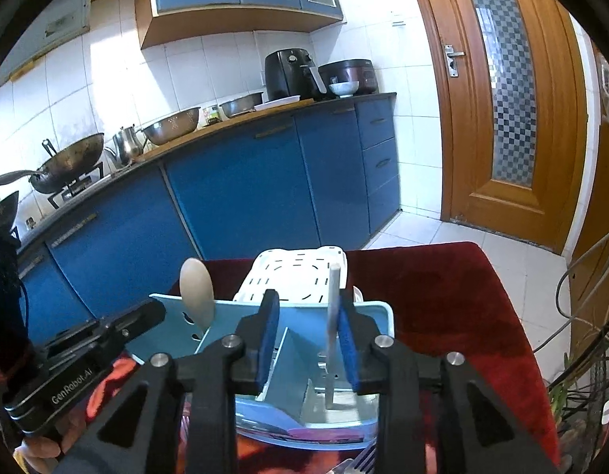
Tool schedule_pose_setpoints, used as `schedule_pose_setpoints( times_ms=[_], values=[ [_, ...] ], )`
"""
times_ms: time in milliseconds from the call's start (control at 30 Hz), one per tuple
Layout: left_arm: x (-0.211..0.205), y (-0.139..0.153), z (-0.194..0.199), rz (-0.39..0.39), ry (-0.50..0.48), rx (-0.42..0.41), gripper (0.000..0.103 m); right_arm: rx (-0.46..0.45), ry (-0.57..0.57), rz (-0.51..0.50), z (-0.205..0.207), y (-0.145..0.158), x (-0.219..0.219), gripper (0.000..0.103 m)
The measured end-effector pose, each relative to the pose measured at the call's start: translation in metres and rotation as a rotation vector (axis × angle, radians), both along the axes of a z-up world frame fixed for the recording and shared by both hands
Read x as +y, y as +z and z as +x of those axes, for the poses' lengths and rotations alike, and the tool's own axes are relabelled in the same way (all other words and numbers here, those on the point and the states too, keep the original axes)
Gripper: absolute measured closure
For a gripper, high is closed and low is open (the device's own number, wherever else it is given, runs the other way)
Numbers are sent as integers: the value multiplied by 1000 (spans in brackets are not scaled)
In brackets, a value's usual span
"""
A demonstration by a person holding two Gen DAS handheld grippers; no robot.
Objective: Organize utensils
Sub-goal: 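Lower the spoon into the blue holder with the left tool while the right tool drops the chopstick in, then move both tools back down to the remaining utensils on the blanket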
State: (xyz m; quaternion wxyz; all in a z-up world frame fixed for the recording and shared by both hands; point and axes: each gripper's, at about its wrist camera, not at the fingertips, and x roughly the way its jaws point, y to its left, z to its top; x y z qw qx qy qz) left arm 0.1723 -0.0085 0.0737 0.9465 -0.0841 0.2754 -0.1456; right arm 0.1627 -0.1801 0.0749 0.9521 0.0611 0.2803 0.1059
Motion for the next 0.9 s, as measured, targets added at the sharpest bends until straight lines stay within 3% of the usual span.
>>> schedule_pose_setpoints(
  times_ms=[33, 133, 467, 900],
  values=[
    [0, 0, -1, 1, 0, 1, 87, 0, 0, 12, -1, 1, -1, 71],
    [-1, 3, -7, 7, -5, -5, 83, -6, -1, 50, -7, 6, -7, 70],
    [8, 15, -31, 31, -7, 8, 78, -16, -35, 115, -36, 24, -33, 68],
    [32, 3, -61, 28, 19, 79, 78, 83, -59, 115, -71, 2, -47, 68]
  ],
)
